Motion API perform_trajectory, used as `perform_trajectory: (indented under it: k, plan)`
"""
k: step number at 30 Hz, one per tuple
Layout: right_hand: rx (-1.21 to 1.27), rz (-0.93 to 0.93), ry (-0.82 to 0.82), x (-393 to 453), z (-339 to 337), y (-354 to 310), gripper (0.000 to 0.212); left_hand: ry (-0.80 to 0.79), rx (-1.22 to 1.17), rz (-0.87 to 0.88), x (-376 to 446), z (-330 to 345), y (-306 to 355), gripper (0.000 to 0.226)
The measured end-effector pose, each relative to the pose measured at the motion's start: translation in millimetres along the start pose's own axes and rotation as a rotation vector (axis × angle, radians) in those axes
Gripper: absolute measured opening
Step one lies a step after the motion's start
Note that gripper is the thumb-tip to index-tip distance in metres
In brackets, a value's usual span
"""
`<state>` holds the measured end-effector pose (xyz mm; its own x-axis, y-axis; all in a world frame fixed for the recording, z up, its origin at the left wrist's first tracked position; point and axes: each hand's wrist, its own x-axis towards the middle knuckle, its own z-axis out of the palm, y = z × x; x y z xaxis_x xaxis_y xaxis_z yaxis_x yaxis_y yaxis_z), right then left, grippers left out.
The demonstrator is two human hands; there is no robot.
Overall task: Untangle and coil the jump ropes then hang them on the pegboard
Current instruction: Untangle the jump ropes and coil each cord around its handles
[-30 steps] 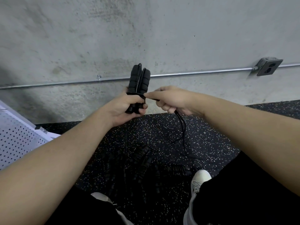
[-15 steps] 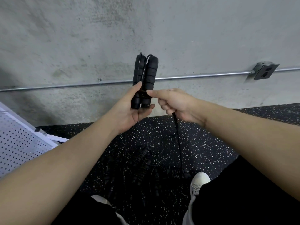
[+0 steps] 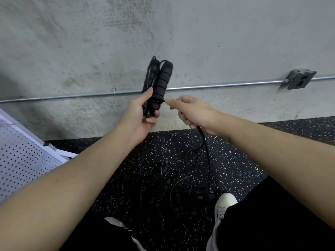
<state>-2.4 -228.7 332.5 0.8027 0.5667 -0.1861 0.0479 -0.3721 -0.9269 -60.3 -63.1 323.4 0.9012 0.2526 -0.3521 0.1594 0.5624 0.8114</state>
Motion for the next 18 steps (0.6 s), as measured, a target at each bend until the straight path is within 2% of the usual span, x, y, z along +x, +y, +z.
perform_trajectory:
  k: [3, 7, 10, 15, 18]
  plan:
    - [-0.073, -0.066, -0.042, -1, -9, 1, 0.033, 0.012, -0.043, -0.036, 4, -6, 7, 0.021]
    - [-0.099, -0.076, -0.227, -1, -18, 7, 0.032, -0.089, -0.093, -0.103, 4, -9, 9, 0.040]
    - [-0.164, -0.085, -0.336, -5, -28, 10, 0.033, -0.202, -0.074, -0.174, -1, -9, 16, 0.031]
    - [-0.360, -0.111, -0.188, -8, -43, 13, 0.054, -0.434, 0.155, -0.252, -12, -15, 24, 0.038]
    - [-0.407, -0.118, -0.242, -6, -49, 18, 0.050, -0.549, 0.275, -0.285, -12, -17, 22, 0.044]
